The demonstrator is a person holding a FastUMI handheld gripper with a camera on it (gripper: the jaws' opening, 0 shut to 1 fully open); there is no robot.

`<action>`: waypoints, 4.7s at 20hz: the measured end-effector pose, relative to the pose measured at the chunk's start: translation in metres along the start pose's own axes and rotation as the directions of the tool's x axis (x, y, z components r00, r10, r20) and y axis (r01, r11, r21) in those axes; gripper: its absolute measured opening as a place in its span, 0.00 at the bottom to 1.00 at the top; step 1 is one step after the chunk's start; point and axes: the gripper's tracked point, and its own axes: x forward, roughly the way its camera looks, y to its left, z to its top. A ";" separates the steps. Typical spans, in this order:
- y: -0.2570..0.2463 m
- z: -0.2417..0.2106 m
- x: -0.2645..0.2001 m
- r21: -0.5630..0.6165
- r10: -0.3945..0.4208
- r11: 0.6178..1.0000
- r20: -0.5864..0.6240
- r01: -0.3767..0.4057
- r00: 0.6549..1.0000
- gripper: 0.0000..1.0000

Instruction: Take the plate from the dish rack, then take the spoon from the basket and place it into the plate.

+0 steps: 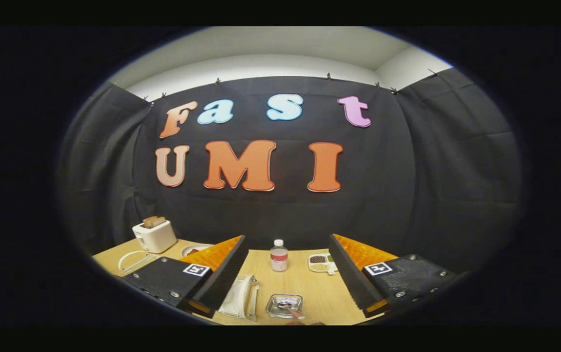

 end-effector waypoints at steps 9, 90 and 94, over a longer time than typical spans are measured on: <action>0.058 -0.014 0.006 0.036 0.113 0.993 -0.020 -0.112 0.993 0.99; 0.096 -0.173 -0.098 0.275 0.240 0.961 -0.891 0.037 0.385 0.20; 0.092 -0.201 -0.126 0.321 0.291 0.947 -0.875 0.014 0.386 0.19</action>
